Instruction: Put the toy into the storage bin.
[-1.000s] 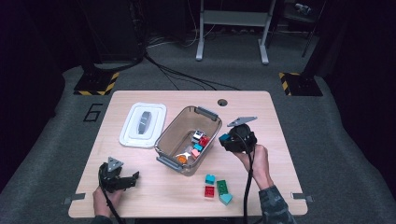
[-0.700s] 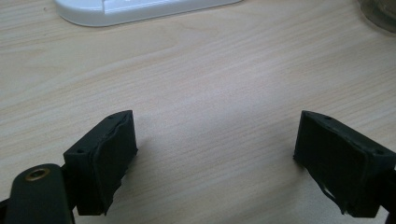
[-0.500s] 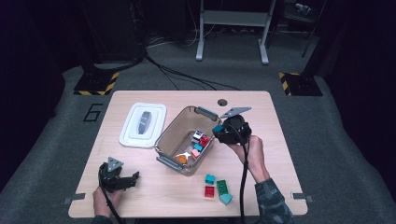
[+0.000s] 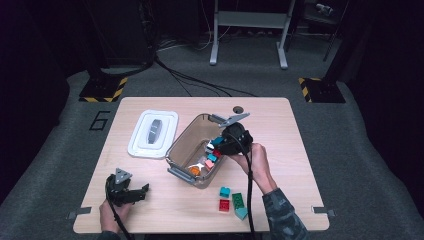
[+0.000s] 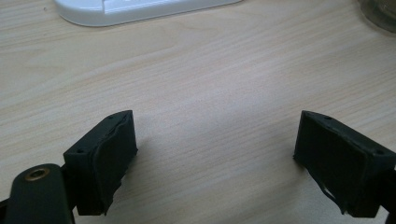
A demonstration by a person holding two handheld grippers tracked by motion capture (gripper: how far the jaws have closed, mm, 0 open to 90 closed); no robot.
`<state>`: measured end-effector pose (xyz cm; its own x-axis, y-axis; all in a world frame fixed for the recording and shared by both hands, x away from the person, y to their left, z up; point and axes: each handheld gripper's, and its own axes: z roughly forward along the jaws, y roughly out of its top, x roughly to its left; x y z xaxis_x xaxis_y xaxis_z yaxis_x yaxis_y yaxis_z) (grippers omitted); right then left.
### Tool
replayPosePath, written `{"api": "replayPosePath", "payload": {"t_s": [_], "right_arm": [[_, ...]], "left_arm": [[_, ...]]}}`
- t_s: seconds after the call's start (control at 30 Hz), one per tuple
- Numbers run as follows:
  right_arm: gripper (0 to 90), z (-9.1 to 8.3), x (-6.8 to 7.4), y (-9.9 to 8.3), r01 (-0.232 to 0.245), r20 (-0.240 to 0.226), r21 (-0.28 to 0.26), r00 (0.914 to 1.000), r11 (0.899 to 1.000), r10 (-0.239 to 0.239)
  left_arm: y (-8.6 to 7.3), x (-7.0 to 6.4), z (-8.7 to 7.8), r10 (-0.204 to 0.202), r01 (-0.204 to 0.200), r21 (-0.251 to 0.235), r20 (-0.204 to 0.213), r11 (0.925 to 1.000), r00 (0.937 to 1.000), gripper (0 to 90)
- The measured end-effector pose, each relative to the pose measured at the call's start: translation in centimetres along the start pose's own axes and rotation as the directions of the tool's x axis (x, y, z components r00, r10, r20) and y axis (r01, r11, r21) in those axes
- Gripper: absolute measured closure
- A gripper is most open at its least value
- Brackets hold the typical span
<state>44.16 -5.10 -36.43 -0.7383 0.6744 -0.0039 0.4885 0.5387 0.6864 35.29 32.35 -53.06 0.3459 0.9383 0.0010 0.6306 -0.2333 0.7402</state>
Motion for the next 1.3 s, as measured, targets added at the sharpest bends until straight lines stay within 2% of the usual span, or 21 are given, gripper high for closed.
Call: {"api": "replayPosePath", "payload": {"t_s": [0.37,0.53,0.93,1.1,1.3], "right_arm": [[58.9,2.1,1.4,-0.5,0.029,-0.062,0.077,0.9978,0.997,-0.024],[58.9,2.3,1.5,-0.6,0.031,-0.086,0.090,0.9960,0.995,-0.023],[58.0,2.4,1.8,-0.7,0.041,-0.102,0.107,0.9943,0.993,-0.030],[50.8,2.0,1.8,-0.7,0.024,-0.099,0.083,0.9949,0.996,-0.015],[32.3,0.6,1.4,-1.1,0.004,-0.095,0.033,0.9955,0.999,-0.001]], "left_arm": [[0.0,0.0,0.0,-0.001,0.001,-0.001,0.000,1.0000,1.0000,12.6],[0.0,0.0,0.0,0.000,0.000,-0.001,0.000,1.0000,1.0000,12.7],[0.0,0.0,0.0,0.000,0.000,0.000,0.000,1.0000,1.0000,12.7],[0.0,0.0,0.0,0.000,0.000,0.000,0.000,1.0000,1.0000,12.7],[0.0,0.0,0.0,0.000,0.000,0.000,0.000,1.0000,1.0000,12.6]]}}
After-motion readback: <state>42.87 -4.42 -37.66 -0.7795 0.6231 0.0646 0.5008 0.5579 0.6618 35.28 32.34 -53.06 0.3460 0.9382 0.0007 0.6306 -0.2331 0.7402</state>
